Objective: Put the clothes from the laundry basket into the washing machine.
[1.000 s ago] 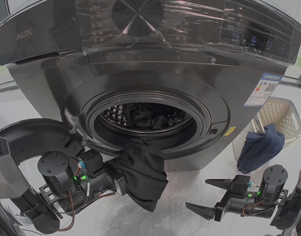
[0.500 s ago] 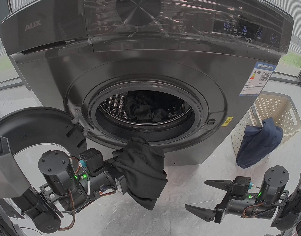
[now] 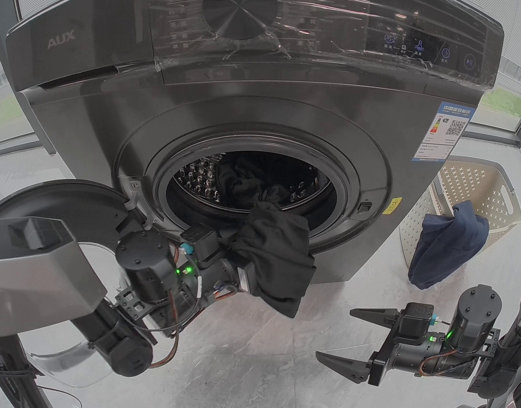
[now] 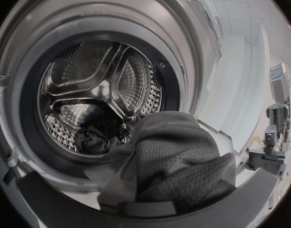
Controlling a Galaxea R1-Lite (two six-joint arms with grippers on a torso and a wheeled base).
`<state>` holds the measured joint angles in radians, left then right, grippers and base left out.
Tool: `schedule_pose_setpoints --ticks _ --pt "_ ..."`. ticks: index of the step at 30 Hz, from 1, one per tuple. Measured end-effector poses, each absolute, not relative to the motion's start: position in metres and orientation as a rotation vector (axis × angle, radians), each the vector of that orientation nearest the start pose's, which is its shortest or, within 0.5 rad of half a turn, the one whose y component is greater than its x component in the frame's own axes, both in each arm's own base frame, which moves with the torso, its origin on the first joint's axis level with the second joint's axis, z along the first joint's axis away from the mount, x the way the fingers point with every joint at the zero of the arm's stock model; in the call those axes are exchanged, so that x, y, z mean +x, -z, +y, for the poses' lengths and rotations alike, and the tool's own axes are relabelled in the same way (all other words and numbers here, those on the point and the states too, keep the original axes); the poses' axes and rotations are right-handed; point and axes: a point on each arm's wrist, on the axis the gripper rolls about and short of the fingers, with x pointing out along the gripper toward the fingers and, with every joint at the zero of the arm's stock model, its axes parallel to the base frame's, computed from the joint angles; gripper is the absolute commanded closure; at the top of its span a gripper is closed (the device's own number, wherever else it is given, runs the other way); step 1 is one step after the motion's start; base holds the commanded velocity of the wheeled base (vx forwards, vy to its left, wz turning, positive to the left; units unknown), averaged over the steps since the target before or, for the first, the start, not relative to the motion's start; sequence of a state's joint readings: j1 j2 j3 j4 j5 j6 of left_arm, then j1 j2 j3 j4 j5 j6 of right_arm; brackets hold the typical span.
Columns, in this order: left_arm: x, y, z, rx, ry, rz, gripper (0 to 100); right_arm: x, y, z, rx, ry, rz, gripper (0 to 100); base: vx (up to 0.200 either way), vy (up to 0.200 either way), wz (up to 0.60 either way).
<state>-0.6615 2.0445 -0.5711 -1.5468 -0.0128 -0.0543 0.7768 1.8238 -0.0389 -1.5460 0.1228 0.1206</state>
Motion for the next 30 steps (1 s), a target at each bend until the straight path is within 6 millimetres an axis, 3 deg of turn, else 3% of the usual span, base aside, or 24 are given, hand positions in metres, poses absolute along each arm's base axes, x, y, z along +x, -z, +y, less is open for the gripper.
schedule_pose_setpoints --ticks 6,15,30 --pt "0.305 -0.109 -0.220 -0.092 0.641 -0.124 100 0.149 -0.083 0.150 0.038 -0.879 0.269 0 0.000 0.000 0.00" --pt "0.364 -0.111 -0.228 -0.079 0.578 -0.078 100 0.150 -0.089 0.149 0.048 -0.876 0.238 0 0.000 0.000 0.00" --pt "0.423 -0.118 -0.243 -0.092 0.497 -0.104 100 0.149 -0.091 0.150 0.052 -0.884 0.226 0 0.000 0.000 0.00"
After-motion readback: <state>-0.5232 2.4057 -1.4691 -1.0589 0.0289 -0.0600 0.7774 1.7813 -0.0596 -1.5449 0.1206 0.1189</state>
